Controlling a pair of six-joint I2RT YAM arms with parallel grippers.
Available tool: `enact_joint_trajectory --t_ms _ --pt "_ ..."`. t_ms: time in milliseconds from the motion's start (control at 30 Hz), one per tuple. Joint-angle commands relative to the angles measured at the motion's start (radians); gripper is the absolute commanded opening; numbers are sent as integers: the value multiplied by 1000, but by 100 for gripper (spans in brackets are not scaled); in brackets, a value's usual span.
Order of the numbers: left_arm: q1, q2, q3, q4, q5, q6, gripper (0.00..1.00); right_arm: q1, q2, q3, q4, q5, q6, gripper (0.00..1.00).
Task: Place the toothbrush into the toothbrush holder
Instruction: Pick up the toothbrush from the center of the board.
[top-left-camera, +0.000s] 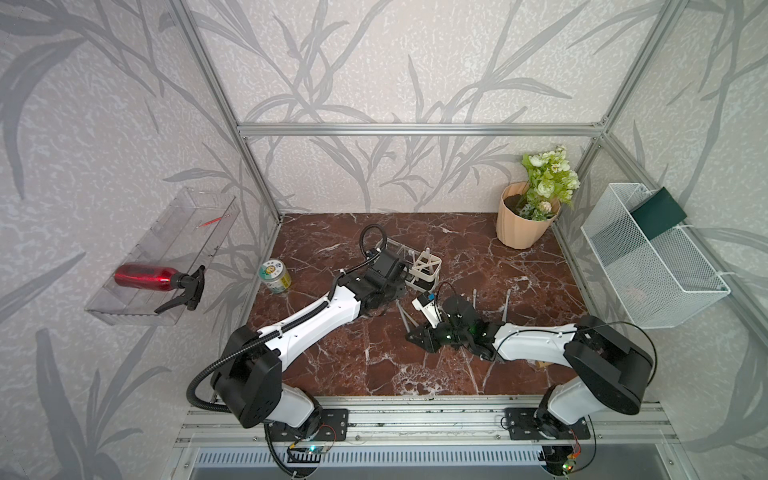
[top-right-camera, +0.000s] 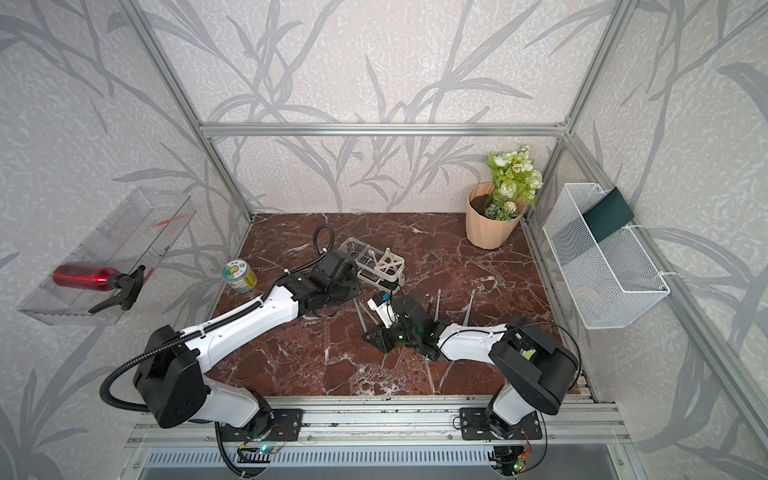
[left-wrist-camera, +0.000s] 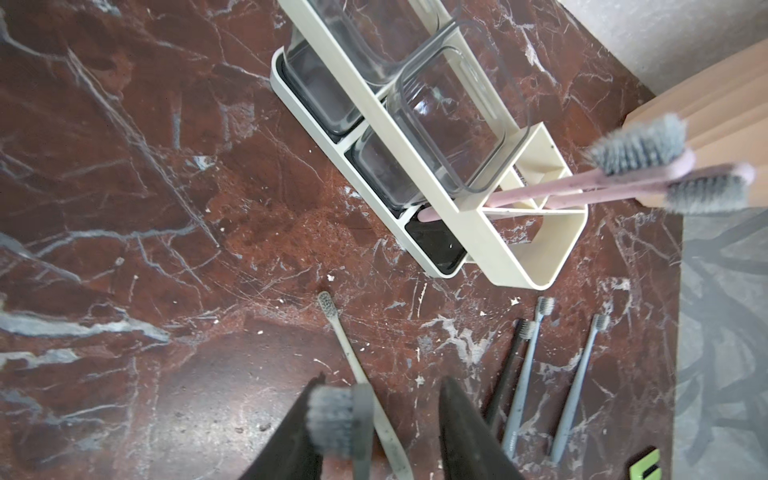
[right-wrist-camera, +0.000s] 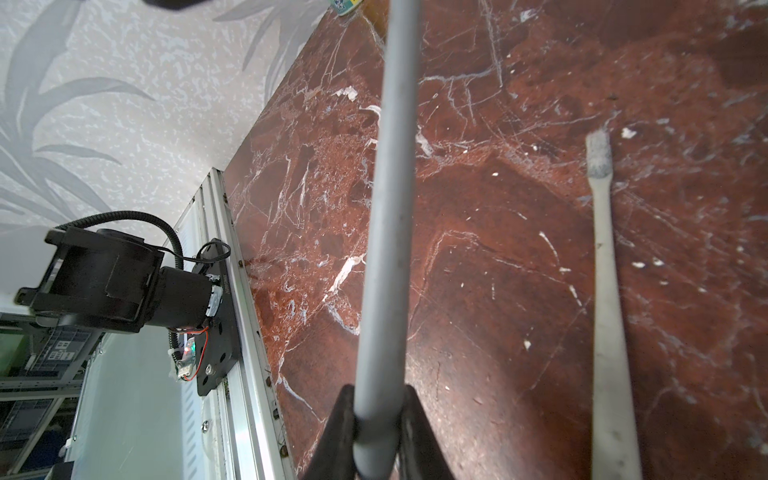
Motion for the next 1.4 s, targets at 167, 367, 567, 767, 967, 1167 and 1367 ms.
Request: enact_joint_trajectory --t_ms 167,367,567,767,967,1167,1367 --pt "83 -18 192 -331 -91 49 47 3 -44 21 4 -4 -27 0" --pt "114 -69 201 -397 -70 55 47 3 -40 24 9 -18 -25 0" --pt "158 -92 138 -365 37 38 47 3 -36 15 62 -87 -14 0" --pt "190 -172 -1 -149 181 -24 47 1 25 33 146 -246 33 0" --pt "210 -259 -110 23 237 -71 47 -23 115 47 282 -390 147 0" --pt "247 -406 -216 146 205 -91 47 -45 121 35 328 -391 191 0" --pt "262 -403 -246 184 264 -111 47 -49 143 43 349 -416 220 0"
